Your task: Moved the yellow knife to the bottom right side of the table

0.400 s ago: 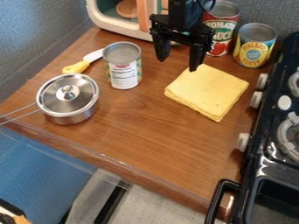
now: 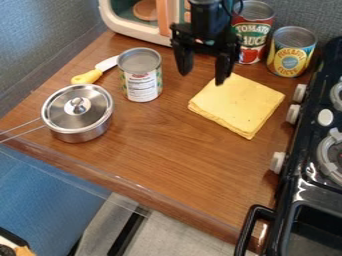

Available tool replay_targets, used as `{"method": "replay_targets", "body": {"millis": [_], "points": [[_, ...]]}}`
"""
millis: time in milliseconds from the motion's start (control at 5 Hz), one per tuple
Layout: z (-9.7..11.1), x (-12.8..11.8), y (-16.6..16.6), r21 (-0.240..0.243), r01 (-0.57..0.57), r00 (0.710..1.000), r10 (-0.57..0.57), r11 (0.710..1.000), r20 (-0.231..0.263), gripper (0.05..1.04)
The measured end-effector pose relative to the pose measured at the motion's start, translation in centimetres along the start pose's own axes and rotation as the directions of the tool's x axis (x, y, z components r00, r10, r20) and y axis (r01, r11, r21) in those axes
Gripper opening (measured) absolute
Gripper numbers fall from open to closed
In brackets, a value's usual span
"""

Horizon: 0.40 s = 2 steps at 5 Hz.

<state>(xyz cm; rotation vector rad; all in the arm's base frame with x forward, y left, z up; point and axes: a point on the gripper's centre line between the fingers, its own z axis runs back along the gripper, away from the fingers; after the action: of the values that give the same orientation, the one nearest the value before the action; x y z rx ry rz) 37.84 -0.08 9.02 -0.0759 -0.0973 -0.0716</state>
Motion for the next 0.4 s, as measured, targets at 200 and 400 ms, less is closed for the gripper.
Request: {"method": "replay_targets", "body": {"millis": [200,400], "points": [[3.3,0.6,2.8,-0.013,-0.053,0.996,0.054,0.998,0.067,0.999],[4.8,0.7,5.2,0.007,-0.074,0.994,0.073,0.997,0.084,0.999]]}}
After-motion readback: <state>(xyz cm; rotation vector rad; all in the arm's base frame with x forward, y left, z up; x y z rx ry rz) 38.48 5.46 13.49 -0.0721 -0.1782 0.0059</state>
